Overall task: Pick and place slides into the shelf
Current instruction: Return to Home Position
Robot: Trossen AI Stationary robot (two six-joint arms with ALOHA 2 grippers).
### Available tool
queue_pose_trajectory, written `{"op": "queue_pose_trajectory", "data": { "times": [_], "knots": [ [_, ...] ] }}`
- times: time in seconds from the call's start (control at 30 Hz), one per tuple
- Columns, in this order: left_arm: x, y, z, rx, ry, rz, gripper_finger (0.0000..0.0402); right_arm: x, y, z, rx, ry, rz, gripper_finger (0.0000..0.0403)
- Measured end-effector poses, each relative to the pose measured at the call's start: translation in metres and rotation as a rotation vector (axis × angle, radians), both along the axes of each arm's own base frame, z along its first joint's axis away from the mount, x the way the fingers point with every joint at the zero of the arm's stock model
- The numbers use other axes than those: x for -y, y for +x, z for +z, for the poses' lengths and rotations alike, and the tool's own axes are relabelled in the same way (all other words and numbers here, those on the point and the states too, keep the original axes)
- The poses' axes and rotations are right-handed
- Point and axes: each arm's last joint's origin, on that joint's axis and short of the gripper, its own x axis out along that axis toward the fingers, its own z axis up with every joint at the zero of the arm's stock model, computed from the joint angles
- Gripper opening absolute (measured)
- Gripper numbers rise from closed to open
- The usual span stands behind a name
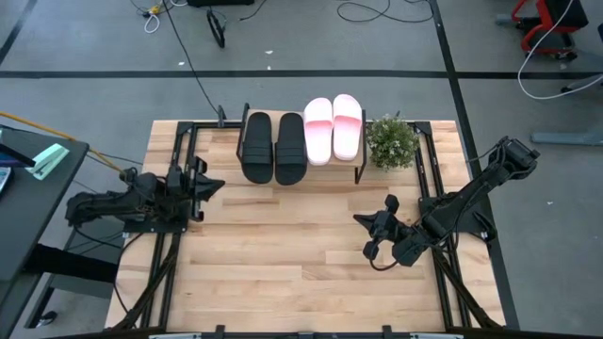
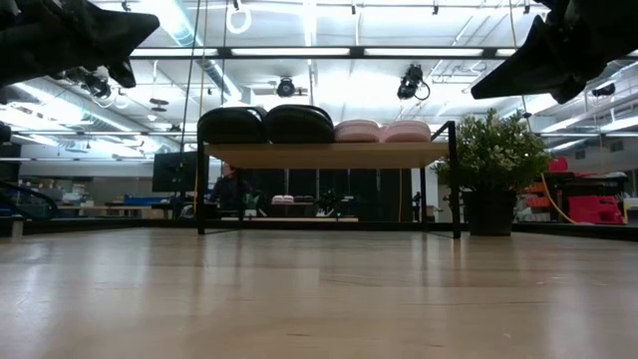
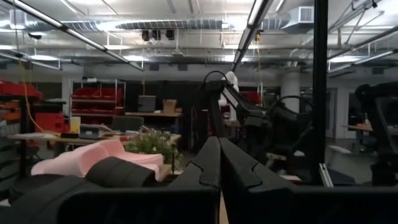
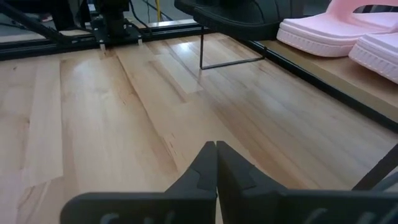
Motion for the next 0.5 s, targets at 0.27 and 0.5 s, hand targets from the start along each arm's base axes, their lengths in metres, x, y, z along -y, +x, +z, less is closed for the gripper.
{"op": "queue_pose_trajectory", "data": {
  "times": [0.27, 0.5],
  "knots": [
    [0.003, 0.001, -0.002, -0.027, -0.006, -0.004, 0.0005, 0.006, -0.007, -0.013, -0.072, -0.079, 0.017, 0.0],
    [0.003, 0.001, -0.003, -0.03, 0.011, -0.003, 0.0003, 0.03, -0.01, -0.045, 0.001, 0.079, 0.079, 0.0]
  ]
}}
